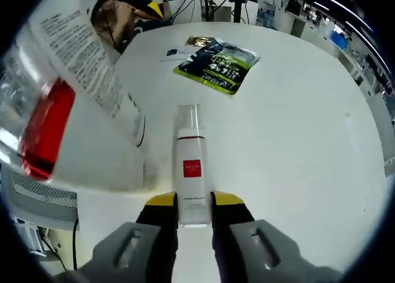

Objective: Arrange the skincare products in the storage area until every visible bottle or jar stands upright without overlapping.

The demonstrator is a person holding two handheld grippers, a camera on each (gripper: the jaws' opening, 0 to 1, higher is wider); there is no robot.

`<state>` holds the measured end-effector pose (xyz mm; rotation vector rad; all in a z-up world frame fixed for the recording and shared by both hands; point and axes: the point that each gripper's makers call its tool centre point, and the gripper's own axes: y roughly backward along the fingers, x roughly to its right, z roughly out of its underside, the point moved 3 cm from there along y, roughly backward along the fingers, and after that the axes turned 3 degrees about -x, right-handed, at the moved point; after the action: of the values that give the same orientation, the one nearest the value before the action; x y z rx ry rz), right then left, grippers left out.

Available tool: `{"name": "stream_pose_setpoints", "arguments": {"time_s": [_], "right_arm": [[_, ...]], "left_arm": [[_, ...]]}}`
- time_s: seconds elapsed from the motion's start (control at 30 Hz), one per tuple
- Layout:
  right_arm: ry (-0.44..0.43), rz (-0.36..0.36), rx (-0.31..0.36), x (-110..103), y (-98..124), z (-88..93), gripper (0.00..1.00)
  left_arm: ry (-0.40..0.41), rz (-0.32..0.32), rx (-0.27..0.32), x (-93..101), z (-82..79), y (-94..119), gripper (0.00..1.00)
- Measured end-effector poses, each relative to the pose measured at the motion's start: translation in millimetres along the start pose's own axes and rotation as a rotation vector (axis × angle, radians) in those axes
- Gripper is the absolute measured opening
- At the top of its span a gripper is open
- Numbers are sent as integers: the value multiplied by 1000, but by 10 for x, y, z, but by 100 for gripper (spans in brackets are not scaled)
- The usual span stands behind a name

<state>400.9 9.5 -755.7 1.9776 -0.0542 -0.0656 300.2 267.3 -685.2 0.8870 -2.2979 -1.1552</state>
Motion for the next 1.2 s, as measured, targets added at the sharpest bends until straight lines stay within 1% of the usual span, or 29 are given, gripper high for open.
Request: {"name": "stream_pose_setpoints", "arguments": {"time_s": [0.03,0.1,0.17,0.3,0.37,0.47,0.57,0.8,0.9,0.97,1.03,1.07,1.17,1.2], "right_arm": [[-5,25,3,35,15,-3,19],[-6,27,2,37,43,-4,19],[-5,60,0,72,86,-4,18],[-24,119,17,125,175,-19,18],[-21,168,23,172,244,-22,18],[-42,200,37,191,326,-37,18],[-70,258,59,232,449,-51,18],[-122,336,127,200,707,-79,18],[-148,374,163,184,828,-90,18],[-178,365,179,134,870,-82,18],[-175,395,168,114,887,-52,18],[-177,396,164,104,890,-43,18],[-219,411,204,31,986,-34,18],[-226,429,208,22,1020,-33,18]], "left_arm": [[-1,0,1,1,-5,5,97],[-2,-4,10,1,-27,21,97],[-5,-7,19,4,-46,35,97],[-9,-6,19,4,-48,44,97],[-12,-6,21,8,-50,56,96],[-10,-9,34,9,-63,83,96],[-4,-9,46,14,-80,108,96],[2,-27,90,10,-155,198,97],[-2,-35,95,16,-169,220,97],[-9,-38,104,36,-186,248,97],[-11,-39,113,50,-200,261,97],[-9,-40,115,49,-202,261,97],[10,-45,135,58,-218,281,97],[15,-45,140,59,-221,292,97]]}}
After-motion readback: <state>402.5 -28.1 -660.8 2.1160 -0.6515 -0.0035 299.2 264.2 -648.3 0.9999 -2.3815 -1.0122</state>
